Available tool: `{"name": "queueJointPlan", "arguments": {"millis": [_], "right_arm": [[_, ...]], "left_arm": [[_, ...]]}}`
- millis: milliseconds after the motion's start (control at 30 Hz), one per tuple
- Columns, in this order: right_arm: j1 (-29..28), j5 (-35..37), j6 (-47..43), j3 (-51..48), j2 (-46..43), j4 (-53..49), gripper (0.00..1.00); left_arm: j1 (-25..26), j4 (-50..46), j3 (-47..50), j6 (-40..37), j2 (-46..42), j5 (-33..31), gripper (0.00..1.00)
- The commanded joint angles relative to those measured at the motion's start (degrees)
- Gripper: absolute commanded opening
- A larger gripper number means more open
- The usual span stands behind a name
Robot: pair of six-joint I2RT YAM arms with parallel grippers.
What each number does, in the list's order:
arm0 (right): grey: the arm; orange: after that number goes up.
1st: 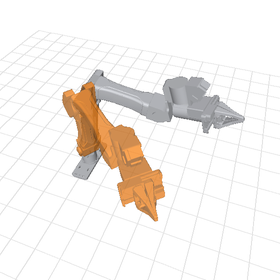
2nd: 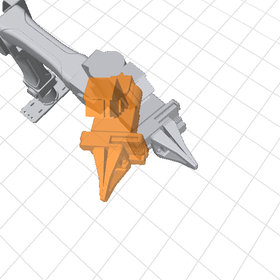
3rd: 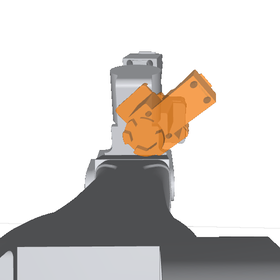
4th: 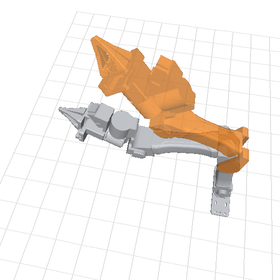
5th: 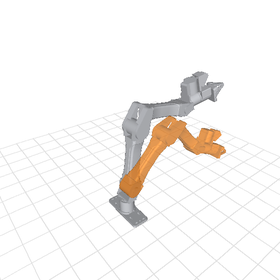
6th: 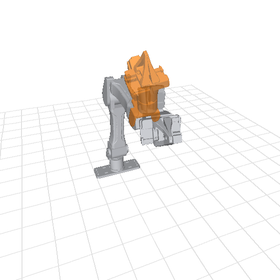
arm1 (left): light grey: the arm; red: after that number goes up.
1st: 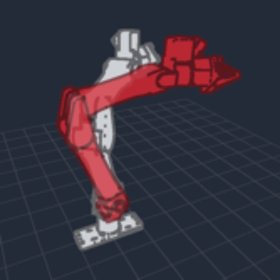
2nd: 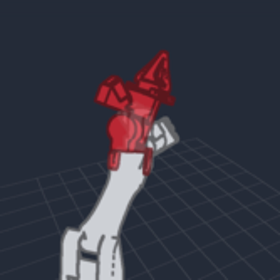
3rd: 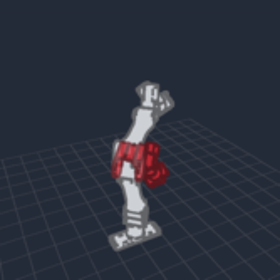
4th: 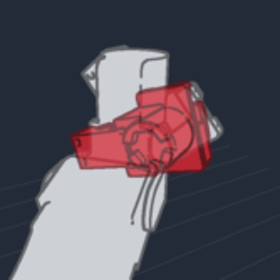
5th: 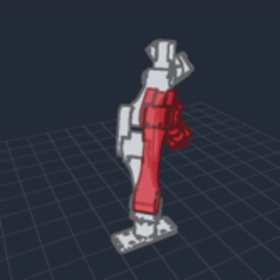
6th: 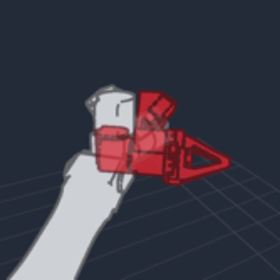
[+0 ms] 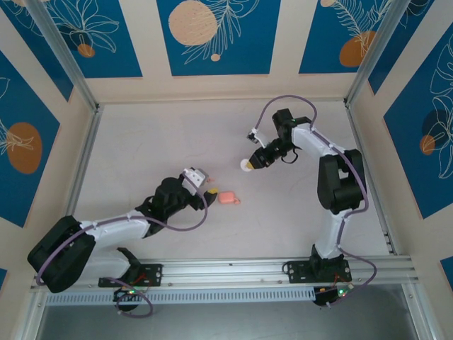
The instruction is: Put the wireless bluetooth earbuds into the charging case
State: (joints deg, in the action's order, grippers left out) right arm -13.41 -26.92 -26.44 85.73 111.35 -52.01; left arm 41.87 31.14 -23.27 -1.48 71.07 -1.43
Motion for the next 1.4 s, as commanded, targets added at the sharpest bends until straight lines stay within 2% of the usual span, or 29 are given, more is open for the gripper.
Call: {"name": "queueJointPlan", "arguments": {"millis": [0,400,600,867,1033,1367], "right_arm": [[1.6,1.3,1.8,3.5,3.4,-7.4,0.14],[6.8,0.7,1.1,11.1,13.8,-15.1,0.14],[7.7,-0.1,-0.8,14.3,17.4,-18.6,0.15],[8.1,0.8,-2.4,18.4,21.9,-22.9,0.18],[8.2,1.8,-1.2,19.6,22.5,-22.5,0.24],[8.9,5.9,3.8,20.8,23.7,-21.2,0.36]], "left_arm": [[0.3,-5.8,-3.0,-1.4,1.3,-0.7,0.80],[0.2,-19.1,-13.3,-5.7,7.9,5.7,0.79],[0.2,-24.5,-17.2,-7.2,9.9,11.7,0.79],[0.1,-29.6,-21.2,-7.4,12.5,13.9,0.78],[0.0,-31.8,-22.4,-8.2,12.9,16.8,0.78],[-0.1,-38.2,-25.1,-10.3,12.6,17.3,0.78]]}}
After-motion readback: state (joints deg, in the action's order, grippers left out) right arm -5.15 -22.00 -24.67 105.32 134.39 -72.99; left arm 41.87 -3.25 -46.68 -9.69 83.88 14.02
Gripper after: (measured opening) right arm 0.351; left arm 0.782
